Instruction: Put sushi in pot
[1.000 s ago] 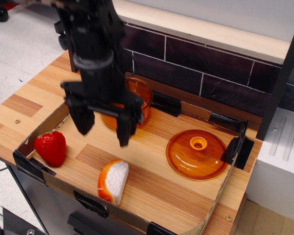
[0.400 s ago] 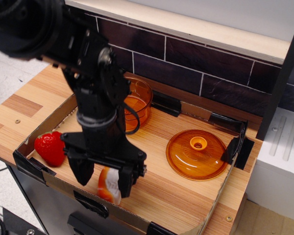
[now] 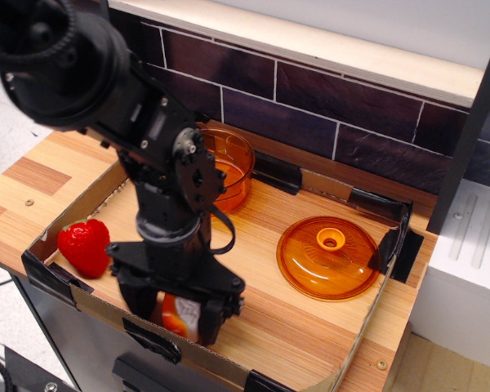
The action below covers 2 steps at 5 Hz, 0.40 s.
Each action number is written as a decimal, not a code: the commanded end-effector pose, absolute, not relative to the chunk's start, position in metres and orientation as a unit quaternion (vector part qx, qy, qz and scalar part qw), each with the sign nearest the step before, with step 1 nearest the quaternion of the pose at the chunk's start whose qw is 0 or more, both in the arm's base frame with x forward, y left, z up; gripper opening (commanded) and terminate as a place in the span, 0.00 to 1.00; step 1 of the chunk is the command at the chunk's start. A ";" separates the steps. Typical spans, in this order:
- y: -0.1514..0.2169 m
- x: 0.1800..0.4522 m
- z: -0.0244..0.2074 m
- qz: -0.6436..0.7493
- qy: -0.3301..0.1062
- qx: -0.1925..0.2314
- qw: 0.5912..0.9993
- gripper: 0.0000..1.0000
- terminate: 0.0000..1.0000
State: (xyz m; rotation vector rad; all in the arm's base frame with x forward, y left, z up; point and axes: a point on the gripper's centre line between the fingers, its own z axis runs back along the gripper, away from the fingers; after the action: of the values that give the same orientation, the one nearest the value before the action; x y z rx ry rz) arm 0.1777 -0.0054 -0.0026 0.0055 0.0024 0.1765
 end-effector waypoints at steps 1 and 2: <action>-0.006 0.183 0.008 0.080 -0.024 -0.012 0.996 0.00 0.00; -0.006 0.190 0.029 0.088 -0.037 -0.024 0.995 0.00 0.00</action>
State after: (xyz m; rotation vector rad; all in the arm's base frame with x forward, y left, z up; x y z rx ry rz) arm 0.1838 -0.0074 0.0232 -0.0503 -0.0399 0.1783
